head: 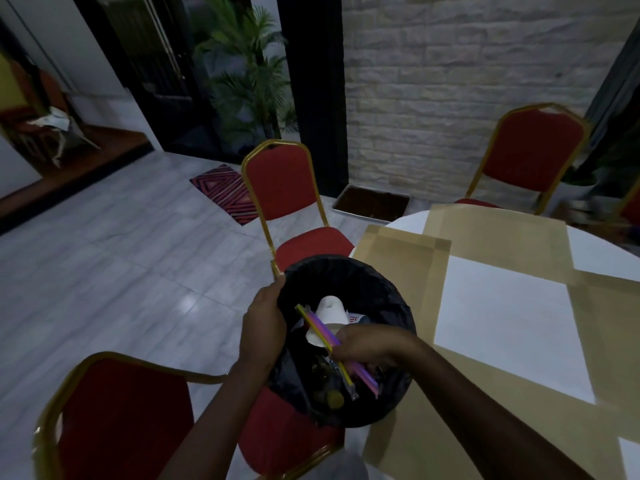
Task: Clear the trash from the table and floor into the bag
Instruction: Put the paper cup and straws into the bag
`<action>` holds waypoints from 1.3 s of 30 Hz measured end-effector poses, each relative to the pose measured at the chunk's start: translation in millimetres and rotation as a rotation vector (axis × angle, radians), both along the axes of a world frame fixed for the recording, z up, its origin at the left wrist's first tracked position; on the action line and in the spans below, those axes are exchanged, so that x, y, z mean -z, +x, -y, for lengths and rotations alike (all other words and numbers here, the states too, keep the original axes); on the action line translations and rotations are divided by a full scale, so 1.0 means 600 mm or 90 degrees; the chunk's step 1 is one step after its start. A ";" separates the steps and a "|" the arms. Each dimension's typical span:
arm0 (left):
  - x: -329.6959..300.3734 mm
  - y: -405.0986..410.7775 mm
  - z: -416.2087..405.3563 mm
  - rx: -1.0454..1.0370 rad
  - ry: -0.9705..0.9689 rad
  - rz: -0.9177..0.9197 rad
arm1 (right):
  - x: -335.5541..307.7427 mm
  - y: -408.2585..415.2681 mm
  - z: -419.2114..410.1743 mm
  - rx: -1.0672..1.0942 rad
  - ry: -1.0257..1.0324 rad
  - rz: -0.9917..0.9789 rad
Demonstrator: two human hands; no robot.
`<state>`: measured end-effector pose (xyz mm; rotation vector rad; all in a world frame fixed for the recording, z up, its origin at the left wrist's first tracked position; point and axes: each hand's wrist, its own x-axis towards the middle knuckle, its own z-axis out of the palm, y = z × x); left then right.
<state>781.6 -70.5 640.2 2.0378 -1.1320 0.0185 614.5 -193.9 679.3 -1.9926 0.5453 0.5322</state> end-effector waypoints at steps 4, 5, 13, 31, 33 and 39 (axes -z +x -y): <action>-0.001 -0.010 -0.003 -0.020 0.002 0.006 | 0.019 0.023 -0.011 0.043 -0.026 0.000; -0.002 -0.013 -0.005 -0.024 0.001 0.003 | 0.023 0.027 -0.014 0.059 -0.032 0.003; 0.002 -0.013 -0.012 -0.049 0.007 0.005 | 0.032 0.005 -0.019 0.123 -0.208 0.170; -0.006 -0.017 -0.079 -0.102 -0.027 -0.030 | 0.184 -0.123 -0.015 0.492 -0.216 0.301; -0.004 -0.020 -0.088 -0.119 -0.015 -0.038 | 0.183 -0.107 -0.026 0.488 -0.185 0.341; 0.012 -0.026 -0.108 -0.164 -0.039 -0.081 | 0.192 -0.085 -0.038 0.518 -0.183 0.399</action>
